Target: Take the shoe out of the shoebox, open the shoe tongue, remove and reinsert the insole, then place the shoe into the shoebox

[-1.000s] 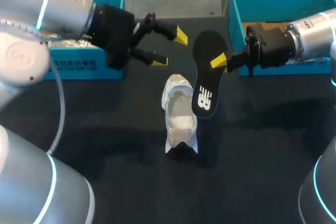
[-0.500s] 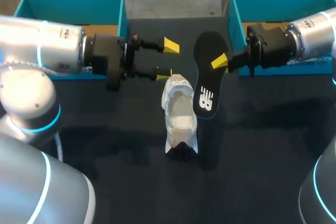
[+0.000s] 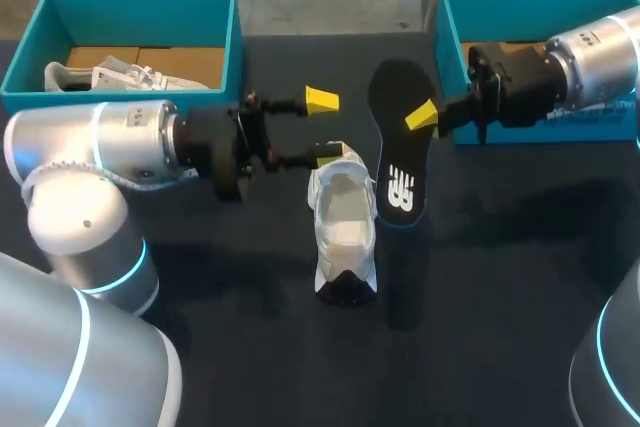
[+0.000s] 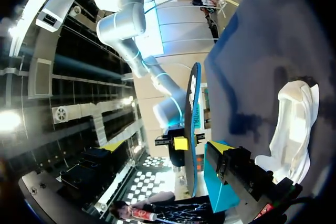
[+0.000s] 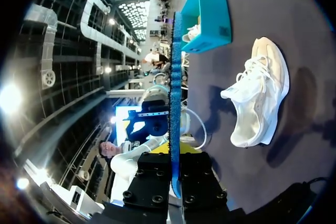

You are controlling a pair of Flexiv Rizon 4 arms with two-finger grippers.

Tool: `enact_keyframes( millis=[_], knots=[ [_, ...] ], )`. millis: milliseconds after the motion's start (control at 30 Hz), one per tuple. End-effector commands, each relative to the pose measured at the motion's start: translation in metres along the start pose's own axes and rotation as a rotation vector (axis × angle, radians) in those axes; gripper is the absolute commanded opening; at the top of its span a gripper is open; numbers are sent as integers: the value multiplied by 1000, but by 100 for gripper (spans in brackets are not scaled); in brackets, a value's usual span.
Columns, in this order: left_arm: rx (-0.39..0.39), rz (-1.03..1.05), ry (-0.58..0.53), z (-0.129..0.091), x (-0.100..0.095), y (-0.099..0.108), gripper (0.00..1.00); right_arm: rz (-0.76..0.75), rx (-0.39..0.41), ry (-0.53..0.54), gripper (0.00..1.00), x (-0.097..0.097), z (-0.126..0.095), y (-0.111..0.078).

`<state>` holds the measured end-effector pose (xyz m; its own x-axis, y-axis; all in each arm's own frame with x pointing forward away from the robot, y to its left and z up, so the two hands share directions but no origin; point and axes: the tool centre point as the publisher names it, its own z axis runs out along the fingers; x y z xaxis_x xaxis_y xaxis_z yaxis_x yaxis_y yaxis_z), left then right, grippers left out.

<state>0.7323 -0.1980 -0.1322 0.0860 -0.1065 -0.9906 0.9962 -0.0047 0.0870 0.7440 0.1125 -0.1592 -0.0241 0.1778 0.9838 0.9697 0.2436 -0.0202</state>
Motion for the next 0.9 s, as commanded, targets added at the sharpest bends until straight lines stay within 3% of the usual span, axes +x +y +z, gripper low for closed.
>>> enact_keyframes(
  millis=[33,567,900],
  knots=[
    [-9,1,-25,1,3,-1,100,6,16,-6,0,0,-2,5],
    [-51,-6,-16,0,18,6,100,5,84,-18,0,4,5,1],
    [-32,1,-6,0,26,10,100,-4,143,-25,0,8,16,0]
  ],
)
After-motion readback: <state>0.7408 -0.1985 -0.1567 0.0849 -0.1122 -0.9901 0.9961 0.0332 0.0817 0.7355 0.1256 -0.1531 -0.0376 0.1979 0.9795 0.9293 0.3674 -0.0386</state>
